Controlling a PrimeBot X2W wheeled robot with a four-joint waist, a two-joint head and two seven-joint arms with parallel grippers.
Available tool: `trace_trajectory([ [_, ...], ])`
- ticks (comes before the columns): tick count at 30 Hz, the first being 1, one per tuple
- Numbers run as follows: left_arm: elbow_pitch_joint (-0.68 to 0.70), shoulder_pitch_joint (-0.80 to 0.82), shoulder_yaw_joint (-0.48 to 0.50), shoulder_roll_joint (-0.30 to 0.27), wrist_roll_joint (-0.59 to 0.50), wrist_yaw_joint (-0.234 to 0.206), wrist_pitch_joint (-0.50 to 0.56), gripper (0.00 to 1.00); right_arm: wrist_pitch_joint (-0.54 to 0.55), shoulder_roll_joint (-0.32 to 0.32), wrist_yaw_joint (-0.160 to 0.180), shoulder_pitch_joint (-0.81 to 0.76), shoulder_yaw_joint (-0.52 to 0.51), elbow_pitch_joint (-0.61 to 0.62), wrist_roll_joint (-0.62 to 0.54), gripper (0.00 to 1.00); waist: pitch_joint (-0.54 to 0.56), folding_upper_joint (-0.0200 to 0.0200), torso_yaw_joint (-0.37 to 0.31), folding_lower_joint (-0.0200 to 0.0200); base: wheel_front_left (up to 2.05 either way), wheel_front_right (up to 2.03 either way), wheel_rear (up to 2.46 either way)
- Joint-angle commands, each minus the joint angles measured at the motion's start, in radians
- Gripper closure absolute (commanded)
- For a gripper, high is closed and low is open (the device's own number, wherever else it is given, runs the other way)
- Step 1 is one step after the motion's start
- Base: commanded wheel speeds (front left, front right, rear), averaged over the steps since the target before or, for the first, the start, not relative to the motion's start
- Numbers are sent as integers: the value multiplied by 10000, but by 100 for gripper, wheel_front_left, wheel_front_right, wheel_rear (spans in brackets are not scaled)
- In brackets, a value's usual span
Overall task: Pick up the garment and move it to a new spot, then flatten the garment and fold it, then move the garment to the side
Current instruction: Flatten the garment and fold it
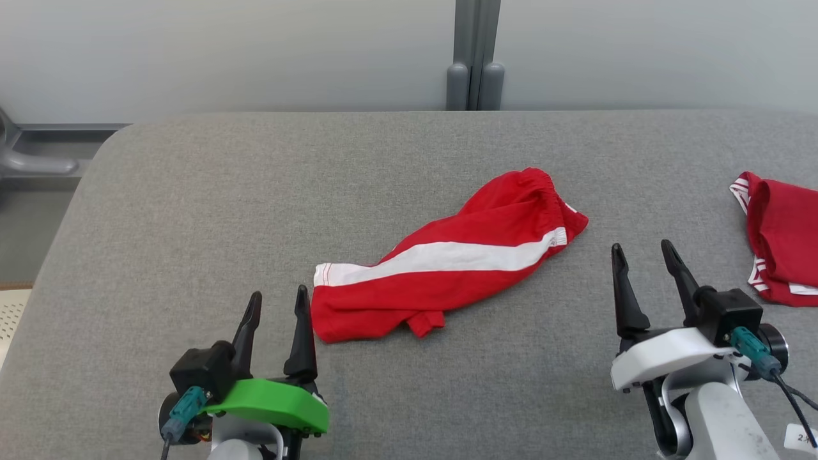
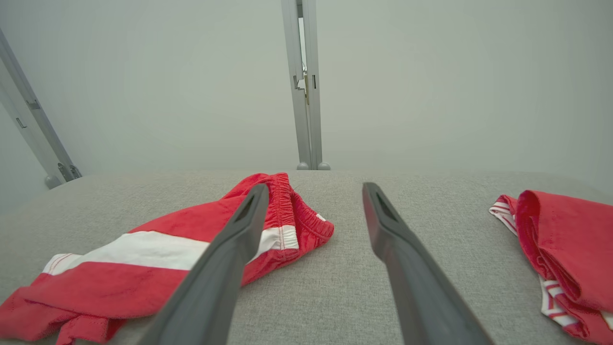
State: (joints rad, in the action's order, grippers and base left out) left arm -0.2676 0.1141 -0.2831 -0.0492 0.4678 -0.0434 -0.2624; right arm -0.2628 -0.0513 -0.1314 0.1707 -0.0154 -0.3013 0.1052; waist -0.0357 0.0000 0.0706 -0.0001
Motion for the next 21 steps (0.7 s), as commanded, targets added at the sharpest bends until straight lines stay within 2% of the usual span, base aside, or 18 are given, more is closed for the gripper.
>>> trace_trajectory([
  [1, -8, -188, 125, -29, -40, -40, -29, 0, -23, -2, 18, -262, 71, 162, 121, 0, 124, 0, 18, 1, 0, 0, 0],
  [10, 28, -515, 317, -28, -271, -34, -29, 0, -23, -7, 18, -917, 303, 632, 584, 0, 327, 0, 35, 1, 0, 0, 0],
  [21, 80, -497, 355, -28, -410, 4, -29, 0, -24, -7, 18, -1001, 481, 560, 628, 0, 358, 0, 86, 1, 0, 0, 0],
])
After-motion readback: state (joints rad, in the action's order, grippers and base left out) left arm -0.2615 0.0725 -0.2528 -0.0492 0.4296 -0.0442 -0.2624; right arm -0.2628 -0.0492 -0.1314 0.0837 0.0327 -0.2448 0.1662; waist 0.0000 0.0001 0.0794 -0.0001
